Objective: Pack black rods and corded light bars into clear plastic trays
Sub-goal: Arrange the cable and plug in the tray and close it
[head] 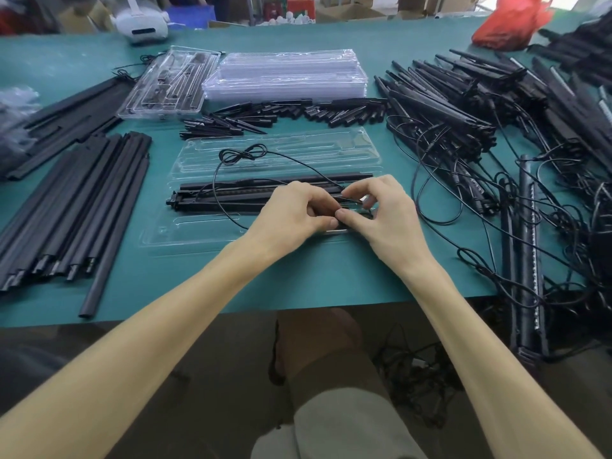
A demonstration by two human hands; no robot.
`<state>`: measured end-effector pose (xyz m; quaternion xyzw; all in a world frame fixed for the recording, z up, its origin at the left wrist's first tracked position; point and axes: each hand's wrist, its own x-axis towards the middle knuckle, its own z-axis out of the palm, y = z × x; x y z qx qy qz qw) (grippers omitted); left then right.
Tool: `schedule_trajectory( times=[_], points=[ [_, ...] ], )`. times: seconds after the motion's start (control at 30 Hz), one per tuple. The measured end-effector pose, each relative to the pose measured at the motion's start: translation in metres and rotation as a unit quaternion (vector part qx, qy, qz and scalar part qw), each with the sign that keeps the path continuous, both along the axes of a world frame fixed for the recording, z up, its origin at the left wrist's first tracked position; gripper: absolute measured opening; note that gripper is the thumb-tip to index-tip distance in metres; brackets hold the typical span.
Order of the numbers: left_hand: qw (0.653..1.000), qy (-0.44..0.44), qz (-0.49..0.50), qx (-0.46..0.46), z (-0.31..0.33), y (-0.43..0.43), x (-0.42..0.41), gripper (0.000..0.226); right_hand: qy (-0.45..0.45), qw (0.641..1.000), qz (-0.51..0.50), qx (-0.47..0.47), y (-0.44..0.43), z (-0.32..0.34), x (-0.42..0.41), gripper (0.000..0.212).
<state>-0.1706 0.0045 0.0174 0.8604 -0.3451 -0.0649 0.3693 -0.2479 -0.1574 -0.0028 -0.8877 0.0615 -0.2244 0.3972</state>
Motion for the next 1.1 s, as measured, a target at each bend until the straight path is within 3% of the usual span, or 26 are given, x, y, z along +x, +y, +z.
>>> schedule_trajectory(
  times=[0.23,0.4,0.57,0.77,1.1],
  points=[
    [0.999,-0.047,-0.006,-0.007,0.0,0.007,0.001,0.012,0.026,0.999,-0.001,-0.023,-0.002,-0.002,-0.001,0.028],
    [0.985,-0.133,0.109,-0.031,0.007,0.026,0.014,0.024,0.017,1.0,-0.005,-0.022,-0.004,-0.004,-0.001,0.027],
    [0.966,-0.159,0.181,0.094,0.014,0.054,0.04,0.026,0.013,1.0,-0.013,-0.016,-0.004,-0.005,-0.001,0.033],
    [0.969,-0.157,0.168,0.091,0.008,0.065,0.042,0.016,0.014,1.0,-0.014,-0.015,-0.003,-0.005,-0.001,0.034],
    [0.982,-0.135,0.116,0.058,0.006,0.068,0.042,0.018,0.021,0.999,-0.016,-0.025,-0.004,-0.006,0.0,0.032]
  ],
)
